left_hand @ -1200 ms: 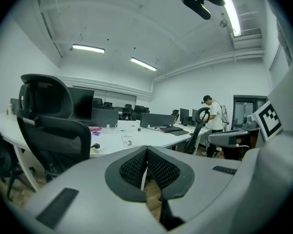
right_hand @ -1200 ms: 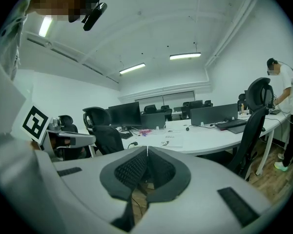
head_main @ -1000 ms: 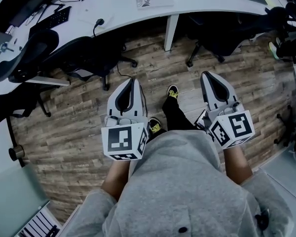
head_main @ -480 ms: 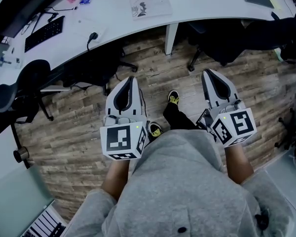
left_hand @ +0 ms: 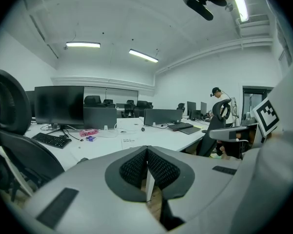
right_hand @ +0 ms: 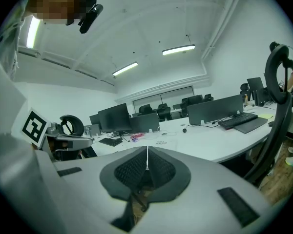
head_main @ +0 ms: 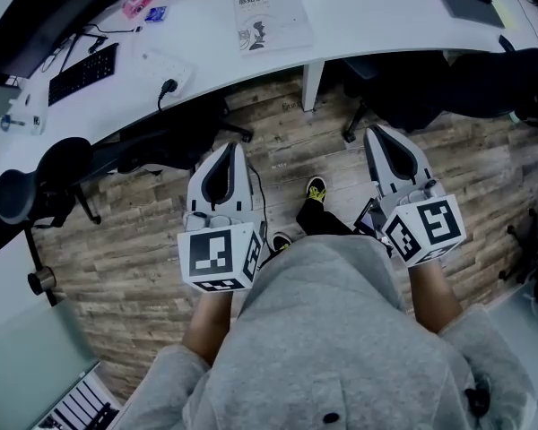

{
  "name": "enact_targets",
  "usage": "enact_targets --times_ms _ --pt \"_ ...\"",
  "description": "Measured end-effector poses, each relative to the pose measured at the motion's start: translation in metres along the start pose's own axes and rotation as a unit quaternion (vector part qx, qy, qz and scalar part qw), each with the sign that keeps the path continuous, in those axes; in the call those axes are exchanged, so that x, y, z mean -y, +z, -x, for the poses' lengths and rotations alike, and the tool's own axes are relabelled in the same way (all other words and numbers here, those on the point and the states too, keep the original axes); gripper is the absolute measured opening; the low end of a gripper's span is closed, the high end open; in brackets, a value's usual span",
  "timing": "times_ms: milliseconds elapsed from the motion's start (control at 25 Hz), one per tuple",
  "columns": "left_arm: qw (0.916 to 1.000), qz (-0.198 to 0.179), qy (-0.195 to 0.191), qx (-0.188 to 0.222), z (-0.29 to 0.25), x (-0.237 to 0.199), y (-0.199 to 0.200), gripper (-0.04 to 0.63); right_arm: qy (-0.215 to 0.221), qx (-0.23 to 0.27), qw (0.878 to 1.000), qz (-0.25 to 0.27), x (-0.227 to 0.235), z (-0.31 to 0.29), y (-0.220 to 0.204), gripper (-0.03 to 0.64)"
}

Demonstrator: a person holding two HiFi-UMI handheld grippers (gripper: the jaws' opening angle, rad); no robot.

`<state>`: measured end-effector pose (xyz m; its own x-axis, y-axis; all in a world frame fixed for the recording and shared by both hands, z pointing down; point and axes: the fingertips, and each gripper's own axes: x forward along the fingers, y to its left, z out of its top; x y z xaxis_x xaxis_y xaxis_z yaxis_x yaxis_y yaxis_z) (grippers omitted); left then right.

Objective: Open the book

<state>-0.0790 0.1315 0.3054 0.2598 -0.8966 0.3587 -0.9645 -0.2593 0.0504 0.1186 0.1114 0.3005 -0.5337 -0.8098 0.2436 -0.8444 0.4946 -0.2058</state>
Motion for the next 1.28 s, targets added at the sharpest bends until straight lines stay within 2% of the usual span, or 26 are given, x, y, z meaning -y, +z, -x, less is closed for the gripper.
enact_targets --times_ms 400,1280 --pt "0.9999 -0.006 0.014 0.007 -0.020 0.006 0.017 0.009 0.021 0.015 1.000 0.005 0.020 -0.015 0.015 0.029" --pt "0.9994 -0.019 0.015 0.024 -0.059 0.027 0.044 0.009 0.027 0.030 0.999 0.003 0.061 -0.029 0.031 0.029"
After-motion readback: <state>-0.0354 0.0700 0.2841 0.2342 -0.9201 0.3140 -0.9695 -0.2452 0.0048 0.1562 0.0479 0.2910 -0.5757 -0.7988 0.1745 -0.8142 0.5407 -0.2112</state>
